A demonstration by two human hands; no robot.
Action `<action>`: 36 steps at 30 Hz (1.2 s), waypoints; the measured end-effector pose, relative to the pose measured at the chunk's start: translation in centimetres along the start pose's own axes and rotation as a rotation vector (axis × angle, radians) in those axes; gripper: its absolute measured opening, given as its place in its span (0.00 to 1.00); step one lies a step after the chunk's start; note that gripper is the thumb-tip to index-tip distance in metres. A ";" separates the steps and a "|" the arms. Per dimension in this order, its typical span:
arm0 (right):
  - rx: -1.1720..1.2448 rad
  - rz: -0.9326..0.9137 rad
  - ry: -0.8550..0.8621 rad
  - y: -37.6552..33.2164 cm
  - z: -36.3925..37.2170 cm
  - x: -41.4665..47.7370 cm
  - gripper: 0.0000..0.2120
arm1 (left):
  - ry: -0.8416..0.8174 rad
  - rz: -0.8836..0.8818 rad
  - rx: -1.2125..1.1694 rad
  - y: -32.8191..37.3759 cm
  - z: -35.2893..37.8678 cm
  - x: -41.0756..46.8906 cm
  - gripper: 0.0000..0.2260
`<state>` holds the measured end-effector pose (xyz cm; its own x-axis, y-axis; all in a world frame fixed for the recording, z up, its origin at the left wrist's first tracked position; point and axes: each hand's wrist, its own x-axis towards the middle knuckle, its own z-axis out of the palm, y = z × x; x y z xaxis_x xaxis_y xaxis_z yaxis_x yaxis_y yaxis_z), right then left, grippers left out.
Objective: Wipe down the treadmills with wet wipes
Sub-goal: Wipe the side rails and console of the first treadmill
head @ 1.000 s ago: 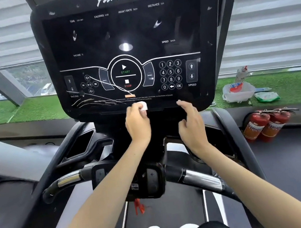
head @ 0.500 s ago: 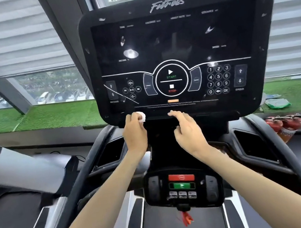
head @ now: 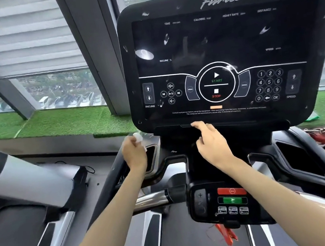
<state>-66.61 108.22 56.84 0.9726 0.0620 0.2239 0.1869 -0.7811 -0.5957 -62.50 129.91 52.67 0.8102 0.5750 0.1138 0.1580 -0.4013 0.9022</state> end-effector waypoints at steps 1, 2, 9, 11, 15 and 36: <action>-0.011 -0.011 0.002 0.1 0.0 0.2 0.24 | -0.030 0.027 0.004 -0.2 -0.4 -0.1 0.04; -0.015 -0.015 0.004 0.2 -0.1 0.4 0.24 | -0.065 0.059 -0.005 0.0 -0.7 -0.3 0.03; -0.042 -0.033 -0.044 0.9 -0.6 0.9 0.23 | -0.124 0.025 -0.136 2.2 1.7 -1.6 0.11; -0.021 -0.037 -0.061 1.1 -0.7 0.9 0.24 | -0.064 -0.021 -0.167 3.0 2.5 -2.3 0.10; -0.008 -0.058 -0.062 1.5 -0.8 1.3 0.24 | 0.035 0.147 -0.036 3.9 2.8 -3.5 0.11; 0.081 -0.115 -0.180 3.1 -1.1 1.5 0.27 | -0.075 0.583 0.285 5.1 2.9 -3.3 0.15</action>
<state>-64.69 105.20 56.18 0.9518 0.2633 0.1571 0.3015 -0.7108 -0.6355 -62.75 123.87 55.69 0.8440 0.1588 0.5122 -0.1842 -0.8113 0.5549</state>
